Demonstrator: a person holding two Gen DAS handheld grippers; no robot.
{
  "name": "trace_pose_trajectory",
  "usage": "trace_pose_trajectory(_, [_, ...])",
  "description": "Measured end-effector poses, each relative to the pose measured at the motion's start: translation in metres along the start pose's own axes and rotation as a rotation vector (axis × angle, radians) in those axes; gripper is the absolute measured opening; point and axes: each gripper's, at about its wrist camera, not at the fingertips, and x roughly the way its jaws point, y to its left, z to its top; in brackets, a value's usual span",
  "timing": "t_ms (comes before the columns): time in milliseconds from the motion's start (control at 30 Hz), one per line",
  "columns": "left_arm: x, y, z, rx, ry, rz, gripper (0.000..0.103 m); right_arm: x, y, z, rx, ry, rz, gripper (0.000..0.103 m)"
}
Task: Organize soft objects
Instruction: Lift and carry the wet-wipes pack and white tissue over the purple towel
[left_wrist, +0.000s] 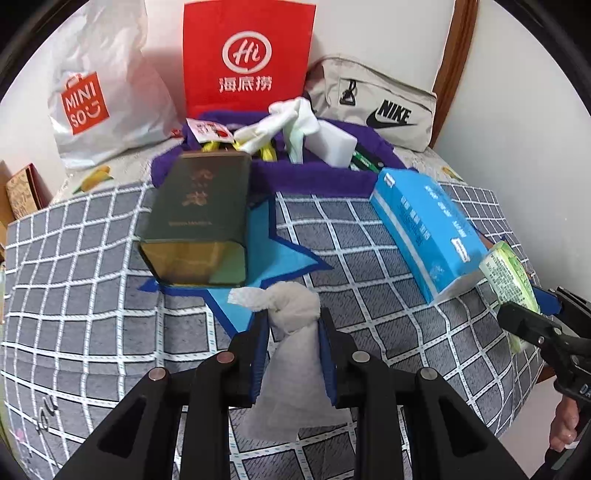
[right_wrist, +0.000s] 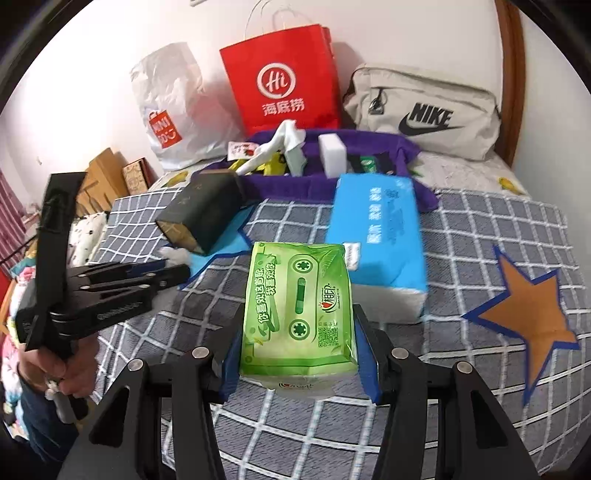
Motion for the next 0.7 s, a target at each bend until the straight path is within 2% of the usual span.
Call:
trace_pose_trajectory(100, [-0.007, 0.001, 0.005, 0.002, -0.018, 0.018, 0.025, -0.005, -0.004, 0.003, 0.004, -0.012, -0.031, 0.051])
trace_pose_trajectory(300, [-0.015, 0.004, 0.018, 0.005, -0.061, 0.100, 0.025, -0.011, -0.009, 0.015, -0.003, -0.037, -0.048, 0.051])
trace_pose_trajectory(700, [-0.036, 0.015, 0.042, -0.016, -0.115, 0.077, 0.025, -0.012, -0.017, 0.059, -0.019, -0.085, -0.072, 0.052])
